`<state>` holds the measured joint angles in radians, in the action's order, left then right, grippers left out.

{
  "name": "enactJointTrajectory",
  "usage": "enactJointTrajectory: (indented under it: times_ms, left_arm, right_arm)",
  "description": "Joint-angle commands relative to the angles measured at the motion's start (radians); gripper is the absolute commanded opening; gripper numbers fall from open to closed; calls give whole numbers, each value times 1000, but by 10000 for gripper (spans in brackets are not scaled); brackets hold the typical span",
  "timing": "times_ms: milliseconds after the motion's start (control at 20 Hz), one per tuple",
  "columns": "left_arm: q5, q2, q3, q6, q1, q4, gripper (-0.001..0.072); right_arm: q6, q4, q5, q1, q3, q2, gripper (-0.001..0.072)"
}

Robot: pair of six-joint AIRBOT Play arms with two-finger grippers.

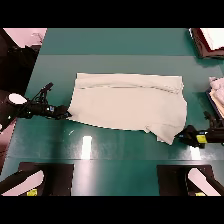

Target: Fold the shirts.

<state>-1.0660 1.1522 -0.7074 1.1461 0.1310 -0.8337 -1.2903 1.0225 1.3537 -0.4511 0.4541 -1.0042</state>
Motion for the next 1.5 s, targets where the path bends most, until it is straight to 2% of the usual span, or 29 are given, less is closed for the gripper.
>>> enactJointTrajectory:
  times_ms: [0,50,100,150,250,350,600,750,850,950,1050,1150,1450]
  left_arm:
    - [-10,-2,-1,-2,0,-1,22]
    - [-12,-2,-1,-2,0,0,22]
    - [-14,-2,-1,-2,0,-1,22]
    - [-18,-2,-1,-2,0,-1,22]
    - [-33,-2,-1,-2,0,-5,22]
    - [-71,-3,-6,8,0,-50,21]
    - [-176,-140,-12,78,0,-233,21]
    - [-314,-277,-11,116,0,-322,21]
    - [-389,-375,17,148,0,-346,21]
    - [-447,-458,52,226,0,-320,21]
    - [-463,-480,44,240,0,-271,21]
    - [-400,-477,21,268,0,-236,21]
    - [-194,-264,-45,245,0,-201,21]
  right_arm:
    - [-10,-35,-80,89,-40,-57,363]
    - [-11,-37,-97,110,-40,-71,361]
    - [-12,-36,-107,131,-40,-80,305]
    - [-12,-36,-119,145,-40,-81,291]
    - [-11,-32,-135,157,-40,-43,85]
    - [-11,-6,-122,141,-21,34,14]
    - [-13,142,88,76,142,243,12]
    - [-12,231,219,77,193,367,13]
    - [-11,272,290,77,192,449,12]
    - [-15,279,327,87,193,526,12]
    - [-16,279,307,114,195,575,12]
    - [-29,277,253,156,216,556,12]
    - [-37,253,19,332,424,208,12]
